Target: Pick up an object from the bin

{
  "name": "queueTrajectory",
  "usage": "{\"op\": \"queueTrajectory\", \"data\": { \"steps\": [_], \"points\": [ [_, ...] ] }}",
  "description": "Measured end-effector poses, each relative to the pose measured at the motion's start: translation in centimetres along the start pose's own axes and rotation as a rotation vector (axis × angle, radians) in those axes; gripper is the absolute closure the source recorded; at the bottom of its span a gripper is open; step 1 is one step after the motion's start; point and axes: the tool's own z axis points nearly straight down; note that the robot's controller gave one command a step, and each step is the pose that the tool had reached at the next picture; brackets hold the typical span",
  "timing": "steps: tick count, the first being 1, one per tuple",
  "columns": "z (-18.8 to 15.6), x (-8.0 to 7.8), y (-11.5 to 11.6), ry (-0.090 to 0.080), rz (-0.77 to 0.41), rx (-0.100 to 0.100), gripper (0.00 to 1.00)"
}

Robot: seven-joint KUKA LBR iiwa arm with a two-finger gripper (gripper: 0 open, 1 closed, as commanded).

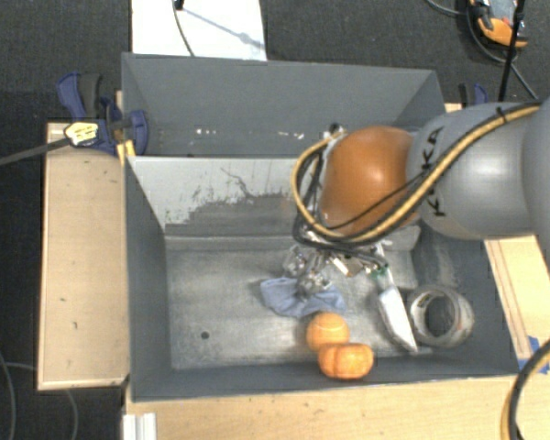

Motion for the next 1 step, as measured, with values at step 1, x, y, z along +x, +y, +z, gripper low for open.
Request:
{"op": "queueTrajectory", "data": {
  "steps": [1],
  "points": [
    [-0.96,0.01,0.0,-0.001,0.001,0.001,1.0]
  ]
}}
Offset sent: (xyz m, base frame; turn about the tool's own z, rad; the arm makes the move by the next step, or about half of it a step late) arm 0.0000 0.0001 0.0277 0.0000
